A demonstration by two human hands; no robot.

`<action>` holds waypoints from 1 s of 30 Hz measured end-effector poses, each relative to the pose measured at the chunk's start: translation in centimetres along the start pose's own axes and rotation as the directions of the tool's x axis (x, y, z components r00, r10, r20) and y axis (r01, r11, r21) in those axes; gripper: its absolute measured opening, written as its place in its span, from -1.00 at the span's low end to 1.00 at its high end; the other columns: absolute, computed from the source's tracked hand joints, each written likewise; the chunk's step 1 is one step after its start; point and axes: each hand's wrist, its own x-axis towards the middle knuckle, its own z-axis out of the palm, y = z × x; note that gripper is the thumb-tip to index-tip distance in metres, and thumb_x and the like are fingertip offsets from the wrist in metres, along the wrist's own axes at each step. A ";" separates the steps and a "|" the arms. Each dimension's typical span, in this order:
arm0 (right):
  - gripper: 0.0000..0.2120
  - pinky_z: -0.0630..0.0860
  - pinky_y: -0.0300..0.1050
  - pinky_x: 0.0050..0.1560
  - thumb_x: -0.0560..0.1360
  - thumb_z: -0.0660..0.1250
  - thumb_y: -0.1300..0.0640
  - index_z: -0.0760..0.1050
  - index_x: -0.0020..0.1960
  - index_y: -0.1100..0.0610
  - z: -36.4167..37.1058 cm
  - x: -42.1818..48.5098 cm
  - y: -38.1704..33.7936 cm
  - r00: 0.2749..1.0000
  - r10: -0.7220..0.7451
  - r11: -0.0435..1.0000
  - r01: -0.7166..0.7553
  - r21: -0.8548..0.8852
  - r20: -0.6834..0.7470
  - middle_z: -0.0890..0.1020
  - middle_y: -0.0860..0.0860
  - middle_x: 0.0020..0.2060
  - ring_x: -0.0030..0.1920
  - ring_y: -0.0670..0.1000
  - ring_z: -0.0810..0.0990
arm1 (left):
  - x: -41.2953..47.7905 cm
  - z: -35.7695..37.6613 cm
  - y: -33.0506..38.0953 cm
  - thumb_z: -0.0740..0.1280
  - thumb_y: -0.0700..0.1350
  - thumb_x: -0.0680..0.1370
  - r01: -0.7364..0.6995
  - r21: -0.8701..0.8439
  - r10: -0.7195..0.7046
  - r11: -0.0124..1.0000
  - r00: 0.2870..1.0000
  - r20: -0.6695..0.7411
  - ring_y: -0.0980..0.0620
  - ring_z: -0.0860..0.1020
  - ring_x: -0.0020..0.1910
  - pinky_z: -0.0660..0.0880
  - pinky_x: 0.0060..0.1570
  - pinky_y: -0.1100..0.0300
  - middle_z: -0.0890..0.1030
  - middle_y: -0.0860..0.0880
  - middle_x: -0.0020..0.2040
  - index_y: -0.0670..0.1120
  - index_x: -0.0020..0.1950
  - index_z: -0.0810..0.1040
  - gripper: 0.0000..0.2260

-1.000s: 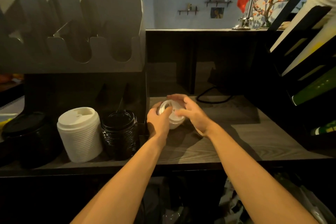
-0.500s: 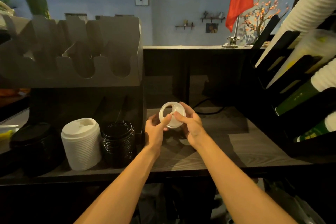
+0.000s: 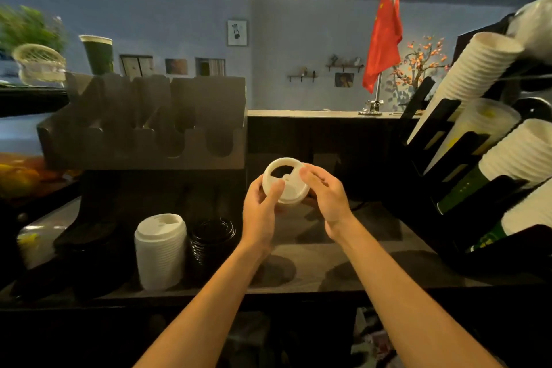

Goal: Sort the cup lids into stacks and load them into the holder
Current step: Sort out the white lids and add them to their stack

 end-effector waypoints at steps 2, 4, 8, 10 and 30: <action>-0.76 0.56 -0.33 -0.15 0.63 0.29 -0.01 0.54 0.22 0.08 1.3 -0.6 -0.8 0.999 -0.013 0.999 0.014 -0.038 0.039 0.64 0.04 0.03 0.03 -0.03 0.65 | -0.2 -1.6 1.7 0.38 0.02 0.61 -0.063 0.054 0.064 0.997 0.998 0.000 0.03 0.66 0.02 0.62 -0.10 0.23 0.66 0.00 0.08 0.02 0.28 0.57 -0.75; -0.76 0.55 -0.36 -0.18 0.63 0.28 -0.03 0.51 0.20 0.09 2.7 -0.9 -1.8 0.997 -0.019 0.995 0.027 -0.097 0.075 0.62 0.03 0.00 0.00 -0.04 0.64 | -0.3 -3.7 3.3 0.37 0.03 0.62 -0.091 0.122 0.092 0.988 0.996 0.002 0.03 0.66 0.01 0.59 -0.13 0.27 0.68 0.00 0.05 0.00 0.27 0.60 -0.75; -0.75 0.61 -0.19 -0.20 0.65 0.27 -0.03 0.51 0.23 0.09 6.3 -1.1 -3.4 0.971 0.056 0.992 -0.028 -0.120 0.233 0.64 0.06 -0.04 -0.10 -0.01 0.66 | -0.2 -8.7 6.3 0.30 0.08 0.65 -0.060 0.256 0.054 0.965 0.998 0.030 0.09 0.64 -0.01 0.56 -0.12 0.28 0.65 0.01 0.07 -0.02 0.33 0.54 -0.70; -0.78 0.65 -0.13 -0.18 0.64 0.28 0.00 0.54 0.20 0.09 8.5 -1.2 -3.7 0.960 0.094 0.993 -0.073 -0.089 0.262 0.66 0.08 -0.03 -0.09 0.03 0.68 | -0.3 -11.3 7.7 0.28 0.12 0.65 -0.041 0.325 0.036 0.945 0.999 0.022 0.11 0.62 0.05 0.58 -0.10 0.27 0.61 0.02 0.16 -0.02 0.42 0.44 -0.60; -0.39 0.53 -0.22 -0.11 0.48 0.36 -0.34 0.43 0.40 -0.03 19.9 0.2 0.1 0.862 0.124 0.848 0.165 -0.503 0.492 0.60 -0.09 0.19 0.08 -0.08 0.60 | -0.2 -25.7 7.7 0.51 0.13 0.50 -0.014 0.806 0.016 0.592 1.000 0.005 0.06 0.48 0.38 0.43 0.40 -0.06 0.55 0.07 0.38 0.06 0.49 0.40 -0.39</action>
